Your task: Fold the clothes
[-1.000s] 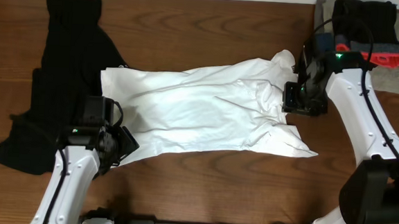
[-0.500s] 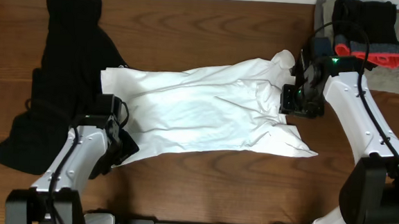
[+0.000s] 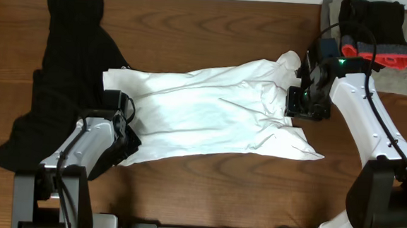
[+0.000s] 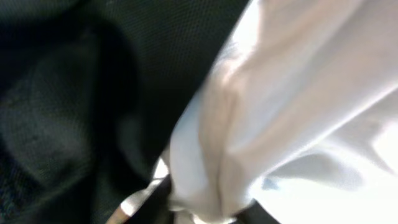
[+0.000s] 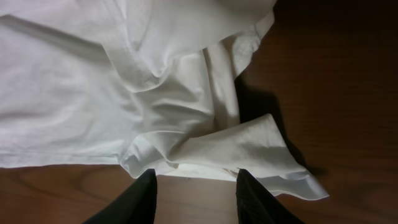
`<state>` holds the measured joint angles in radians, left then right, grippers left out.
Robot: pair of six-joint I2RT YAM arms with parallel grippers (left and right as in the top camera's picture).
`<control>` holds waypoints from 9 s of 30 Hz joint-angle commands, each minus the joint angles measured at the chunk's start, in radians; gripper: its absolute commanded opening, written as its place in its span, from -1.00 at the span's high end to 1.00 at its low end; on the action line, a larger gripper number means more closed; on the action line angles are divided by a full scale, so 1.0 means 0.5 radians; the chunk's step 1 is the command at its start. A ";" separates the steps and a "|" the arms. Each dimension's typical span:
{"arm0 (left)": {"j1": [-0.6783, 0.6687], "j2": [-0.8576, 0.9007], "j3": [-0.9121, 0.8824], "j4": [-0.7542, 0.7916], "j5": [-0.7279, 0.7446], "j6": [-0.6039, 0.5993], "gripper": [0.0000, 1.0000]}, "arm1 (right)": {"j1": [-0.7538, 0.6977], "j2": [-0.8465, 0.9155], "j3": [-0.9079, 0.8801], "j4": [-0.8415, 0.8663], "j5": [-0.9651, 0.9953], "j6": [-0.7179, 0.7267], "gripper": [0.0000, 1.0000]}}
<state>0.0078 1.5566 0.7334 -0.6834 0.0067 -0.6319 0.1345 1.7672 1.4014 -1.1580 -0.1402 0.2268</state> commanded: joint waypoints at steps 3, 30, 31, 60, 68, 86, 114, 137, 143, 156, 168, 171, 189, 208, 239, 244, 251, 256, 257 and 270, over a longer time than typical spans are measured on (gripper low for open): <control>0.015 0.113 -0.087 -0.005 -0.079 -0.012 0.88 | 0.040 -0.008 -0.011 -0.042 -0.058 0.001 0.21; 0.015 0.113 -0.087 0.069 -0.082 -0.010 0.87 | 0.365 -0.008 -0.362 0.184 0.011 0.138 0.25; 0.015 0.113 -0.087 0.069 -0.082 -0.010 0.88 | 0.366 -0.008 -0.383 0.211 0.011 0.138 0.25; 0.015 0.113 -0.086 0.073 -0.082 0.045 0.88 | 0.359 -0.008 -0.631 0.597 0.063 0.109 0.97; 0.017 -0.032 0.034 -0.140 -0.082 0.168 0.88 | 0.304 -0.082 -0.513 0.470 0.063 0.086 0.98; 0.017 -0.797 0.124 -0.383 -0.084 0.284 0.88 | 0.282 -0.519 -0.160 0.282 0.079 -0.090 0.98; 0.017 -0.381 0.121 -0.174 -0.091 0.306 0.88 | 0.345 -0.174 0.049 1.225 0.288 -0.622 0.98; 0.017 -0.371 0.120 -0.138 -0.091 0.307 0.88 | 0.300 0.198 0.143 1.310 0.212 -0.710 0.97; 0.017 -0.371 0.120 -0.141 -0.090 0.388 0.88 | 0.276 0.150 0.227 1.085 0.212 -0.635 -0.28; 0.017 -0.371 0.120 -0.161 -0.089 0.404 0.88 | -0.015 0.111 0.179 0.224 0.029 -0.148 -0.12; 0.017 -0.371 0.120 -0.146 -0.089 0.404 0.88 | -0.050 0.114 -0.243 0.758 -0.242 -0.114 0.02; 0.017 -0.371 0.120 -0.146 -0.090 0.404 0.88 | -0.050 0.114 -0.301 0.845 -0.244 -0.110 0.41; 0.017 -0.371 0.120 -0.147 -0.090 0.404 0.88 | -0.408 0.036 -0.208 0.748 -0.146 -0.356 0.97; 0.017 -0.371 0.120 -0.294 -0.308 0.485 0.88 | -0.565 0.037 -0.002 0.520 -0.223 -0.676 0.97; 0.019 -0.382 0.510 -0.289 -0.072 0.752 -0.99 | -0.401 0.037 -0.002 0.773 -0.216 -0.682 -0.17; 0.095 -0.320 0.546 -0.184 0.018 0.845 -0.97 | -0.343 0.037 -0.002 0.811 -0.215 -0.682 -0.17; 0.199 -0.098 0.546 -0.261 0.163 0.928 -0.81 | -0.235 0.037 -0.002 0.754 -0.215 -0.682 -0.15; 0.195 -0.136 0.546 -0.548 0.234 0.947 -0.56 | -0.203 0.037 -0.002 0.769 -0.207 -0.682 -0.21; 0.195 -0.147 0.546 -0.601 0.233 0.951 -0.55 | -0.203 0.037 -0.002 0.771 -0.207 -0.682 -0.21; 0.195 -0.177 0.436 -0.730 0.119 0.713 -0.21 | -0.203 0.037 -0.002 0.792 -0.208 -0.713 -0.22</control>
<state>0.1036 1.4826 0.9836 -1.0618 0.1036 -0.2272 0.0303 1.8053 1.3811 -0.7647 -0.2428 -0.1143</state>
